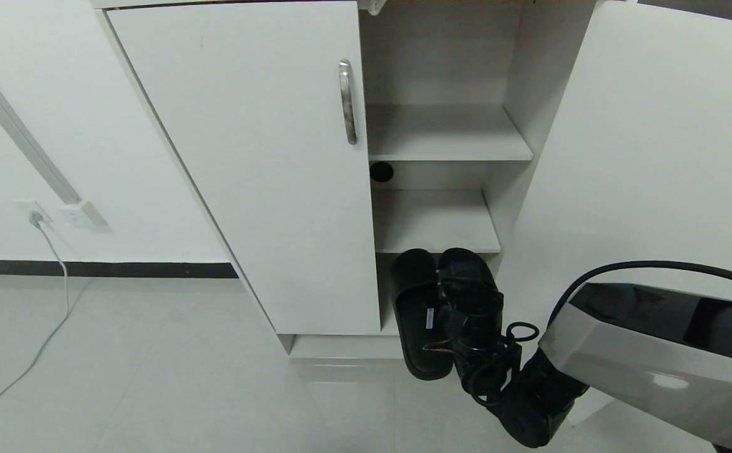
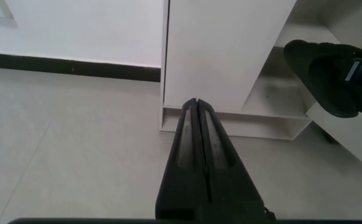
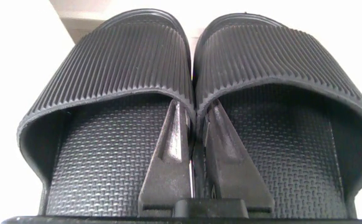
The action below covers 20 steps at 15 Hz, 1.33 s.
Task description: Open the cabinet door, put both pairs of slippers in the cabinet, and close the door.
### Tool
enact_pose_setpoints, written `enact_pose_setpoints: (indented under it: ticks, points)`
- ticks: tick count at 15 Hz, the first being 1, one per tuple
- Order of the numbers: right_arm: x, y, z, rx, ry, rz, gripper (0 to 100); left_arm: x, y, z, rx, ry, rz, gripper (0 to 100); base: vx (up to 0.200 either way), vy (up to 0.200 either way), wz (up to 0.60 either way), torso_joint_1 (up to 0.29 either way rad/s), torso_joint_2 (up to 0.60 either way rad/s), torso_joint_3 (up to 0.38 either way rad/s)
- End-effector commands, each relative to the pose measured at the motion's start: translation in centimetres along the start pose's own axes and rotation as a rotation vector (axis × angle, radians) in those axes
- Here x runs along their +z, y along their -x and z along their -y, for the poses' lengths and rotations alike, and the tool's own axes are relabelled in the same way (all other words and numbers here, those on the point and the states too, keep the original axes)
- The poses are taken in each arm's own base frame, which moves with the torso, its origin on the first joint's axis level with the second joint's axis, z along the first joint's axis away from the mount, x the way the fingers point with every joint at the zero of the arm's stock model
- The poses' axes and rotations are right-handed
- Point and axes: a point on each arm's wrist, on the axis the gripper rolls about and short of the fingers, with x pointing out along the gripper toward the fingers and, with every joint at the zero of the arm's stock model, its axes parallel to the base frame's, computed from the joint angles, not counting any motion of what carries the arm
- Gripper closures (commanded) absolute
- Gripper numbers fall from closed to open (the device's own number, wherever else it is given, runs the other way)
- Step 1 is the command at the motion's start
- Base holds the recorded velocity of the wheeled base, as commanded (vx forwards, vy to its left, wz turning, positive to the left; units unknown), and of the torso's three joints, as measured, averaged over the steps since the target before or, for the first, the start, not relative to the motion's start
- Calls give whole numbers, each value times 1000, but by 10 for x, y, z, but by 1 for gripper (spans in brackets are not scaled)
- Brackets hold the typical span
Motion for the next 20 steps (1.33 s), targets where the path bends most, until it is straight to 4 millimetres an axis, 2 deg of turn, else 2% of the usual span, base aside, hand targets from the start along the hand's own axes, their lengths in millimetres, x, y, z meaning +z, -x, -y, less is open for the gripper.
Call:
enact_pose_setpoints:
  ticks: [1,5,16,20]
  points:
    - [8,0,0,-8,1,18,100,0,0,0,1,0,-1,100,0,0,0,0,0,0]
    - [9,0,2,-17,36,5,100,0,0,0,-1,2,-1,100,0,0,0,0,0,0]
    - [8,-2,4,-25,39,-1,100,0,0,0,1,5,-1,100,200,0,0,4,2,1]
    - [1,-5,5,-24,40,-10,100,0,0,0,1,3,-1,100,0,0,0,0,0,0]
